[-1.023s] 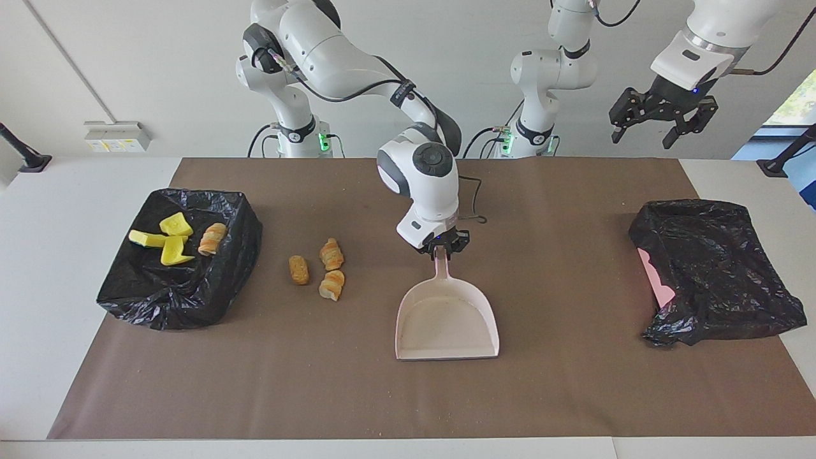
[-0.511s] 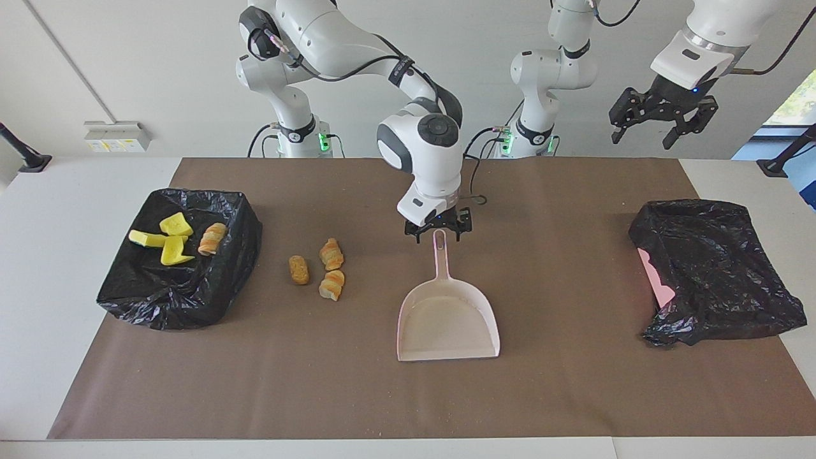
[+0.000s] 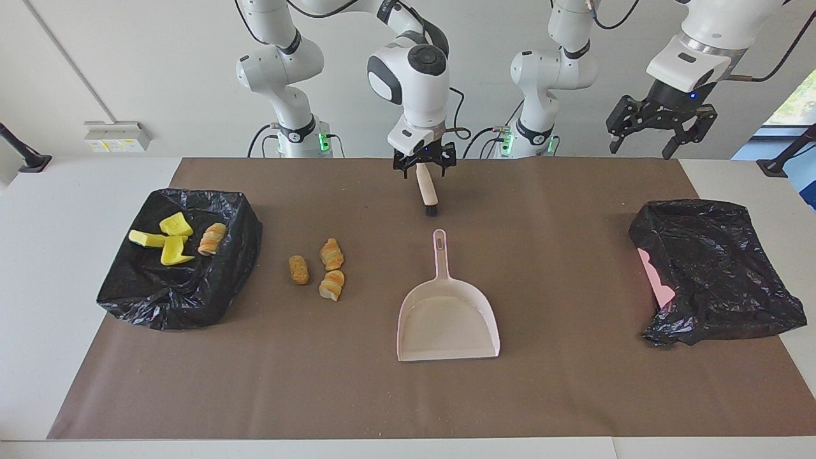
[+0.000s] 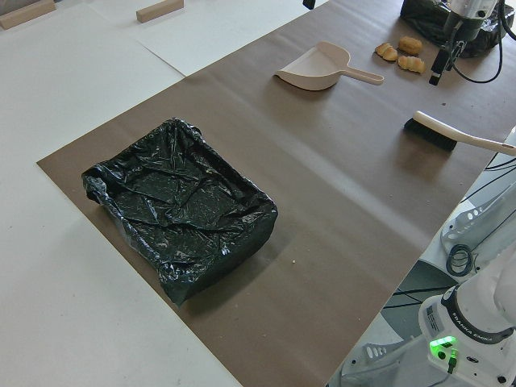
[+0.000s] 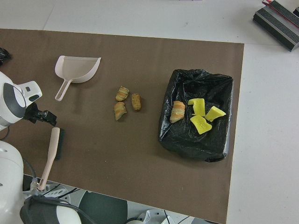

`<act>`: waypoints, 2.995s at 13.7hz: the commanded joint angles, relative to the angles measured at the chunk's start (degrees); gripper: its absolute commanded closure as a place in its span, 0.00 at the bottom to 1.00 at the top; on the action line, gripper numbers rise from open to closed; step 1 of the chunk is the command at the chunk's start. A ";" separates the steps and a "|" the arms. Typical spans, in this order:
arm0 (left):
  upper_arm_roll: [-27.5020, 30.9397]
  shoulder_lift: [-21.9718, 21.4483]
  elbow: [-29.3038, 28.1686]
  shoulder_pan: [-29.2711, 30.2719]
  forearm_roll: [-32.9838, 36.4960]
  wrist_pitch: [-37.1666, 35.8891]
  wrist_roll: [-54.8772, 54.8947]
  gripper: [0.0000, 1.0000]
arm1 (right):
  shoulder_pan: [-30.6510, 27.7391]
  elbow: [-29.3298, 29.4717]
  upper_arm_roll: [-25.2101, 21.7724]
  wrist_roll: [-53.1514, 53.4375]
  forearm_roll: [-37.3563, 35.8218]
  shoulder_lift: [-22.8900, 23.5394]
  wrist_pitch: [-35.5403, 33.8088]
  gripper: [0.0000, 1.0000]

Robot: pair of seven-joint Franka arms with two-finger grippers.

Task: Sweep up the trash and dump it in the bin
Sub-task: 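Set the dustpan back on the mat with the right gripper, then reach the left gripper to the dustpan handle while the right gripper grasps the brush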

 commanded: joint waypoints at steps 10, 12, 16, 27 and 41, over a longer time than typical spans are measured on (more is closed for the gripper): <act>0.32 13.74 -13.13 -22.94 1.72 28.26 -28.71 0.00 | 12.65 -26.36 -0.27 -2.84 10.22 -10.24 14.57 0.00; 0.32 17.61 -13.30 -25.48 1.82 32.67 -34.17 0.00 | 12.65 -26.36 -0.27 -2.84 10.13 -10.24 14.40 0.00; 0.23 18.16 -18.13 -26.11 1.65 39.35 -37.00 0.00 | 12.65 -26.36 -0.27 -2.84 10.22 -10.24 14.31 0.04; 0.14 19.30 -22.27 -27.87 1.21 42.97 -39.73 0.19 | 12.13 -22.94 -0.53 2.79 9.35 -10.33 8.53 1.00; 0.93 14.74 -21.21 -25.60 2.00 34.48 -21.24 1.00 | -27.84 -20.03 -0.71 -26.37 -2.68 -26.25 -15.94 1.00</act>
